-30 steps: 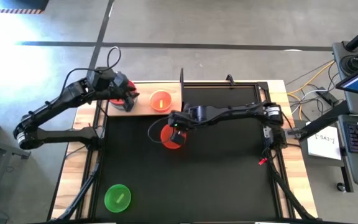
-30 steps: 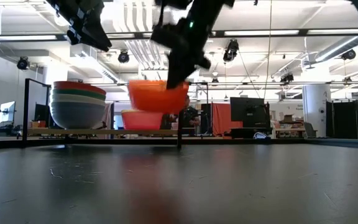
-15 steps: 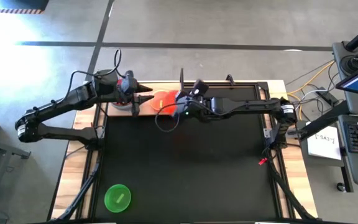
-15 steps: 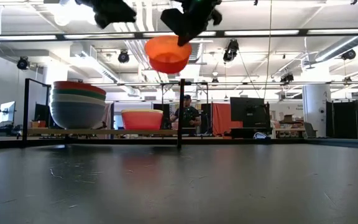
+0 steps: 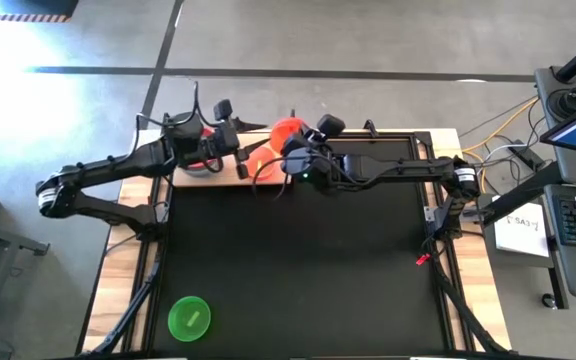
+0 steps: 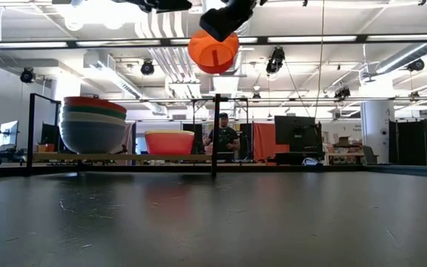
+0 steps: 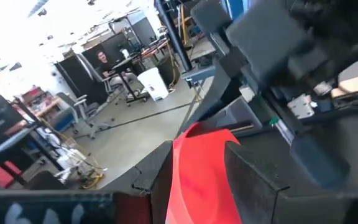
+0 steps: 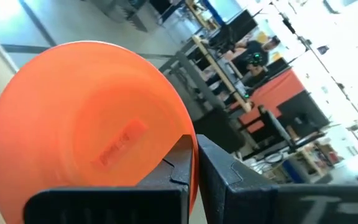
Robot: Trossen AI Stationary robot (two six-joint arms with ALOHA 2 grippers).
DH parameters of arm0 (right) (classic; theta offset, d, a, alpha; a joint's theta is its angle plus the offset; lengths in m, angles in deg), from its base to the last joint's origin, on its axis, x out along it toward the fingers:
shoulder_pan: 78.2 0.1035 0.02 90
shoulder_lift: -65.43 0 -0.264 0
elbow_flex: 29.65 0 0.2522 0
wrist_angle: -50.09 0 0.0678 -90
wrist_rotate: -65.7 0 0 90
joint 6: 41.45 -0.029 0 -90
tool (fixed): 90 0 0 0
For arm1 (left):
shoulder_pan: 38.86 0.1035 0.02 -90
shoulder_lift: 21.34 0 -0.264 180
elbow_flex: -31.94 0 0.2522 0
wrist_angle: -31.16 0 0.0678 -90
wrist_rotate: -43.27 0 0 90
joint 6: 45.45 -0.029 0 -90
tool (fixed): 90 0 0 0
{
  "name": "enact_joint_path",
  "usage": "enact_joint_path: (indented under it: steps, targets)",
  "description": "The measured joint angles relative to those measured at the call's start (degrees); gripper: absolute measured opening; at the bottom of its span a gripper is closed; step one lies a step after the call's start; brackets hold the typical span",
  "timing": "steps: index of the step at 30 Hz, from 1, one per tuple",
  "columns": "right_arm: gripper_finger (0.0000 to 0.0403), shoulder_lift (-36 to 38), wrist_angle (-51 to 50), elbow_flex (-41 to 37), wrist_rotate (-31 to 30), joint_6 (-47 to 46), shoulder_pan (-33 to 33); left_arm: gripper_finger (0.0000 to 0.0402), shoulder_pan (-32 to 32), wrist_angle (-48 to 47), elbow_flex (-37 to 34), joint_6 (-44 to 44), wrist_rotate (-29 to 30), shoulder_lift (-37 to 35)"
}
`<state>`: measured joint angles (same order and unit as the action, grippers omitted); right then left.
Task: Place and stack bowls onto a shelf
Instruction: Stack the light orange bowl on top of the yellow bowl on the shelf
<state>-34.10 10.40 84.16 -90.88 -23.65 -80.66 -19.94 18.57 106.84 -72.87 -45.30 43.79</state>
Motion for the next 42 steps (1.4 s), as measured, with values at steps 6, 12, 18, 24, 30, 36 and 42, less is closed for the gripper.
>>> enact_joint_path:
  steps: [6,12,18,24,30,36,42]
  targets:
    - [0.0008,0.0,9.0,0.0,-2.3,8.8,-0.1,0.0127,0.0,2.5,0.0,-1.8,5.9,3.5]
    - [0.0008,0.0,11.8,0.0,-2.2,11.7,0.0,0.0127,0.1,5.2,0.0,-3.8,11.9,4.7]
    - [0.0008,0.0,12.4,0.0,2.3,9.3,0.0,0.0127,0.0,5.9,0.0,-3.7,12.8,5.3]
    - [0.0009,0.0,14.2,0.0,4.2,7.7,0.2,0.0113,0.0,5.8,0.0,-3.6,19.0,6.2]
    - [0.0009,0.0,14.2,0.0,5.2,5.7,0.4,0.0038,0.0,4.7,0.0,-3.6,20.0,6.4]
    - [0.0013,0.0,13.9,0.0,6.2,4.5,0.4,0.0009,0.0,2.8,0.0,-3.2,20.4,6.5]
    - [0.0065,0.1,8.7,0.0,15.1,-0.6,0.2,0.0001,0.1,-0.3,0.0,-1.0,20.5,6.6]
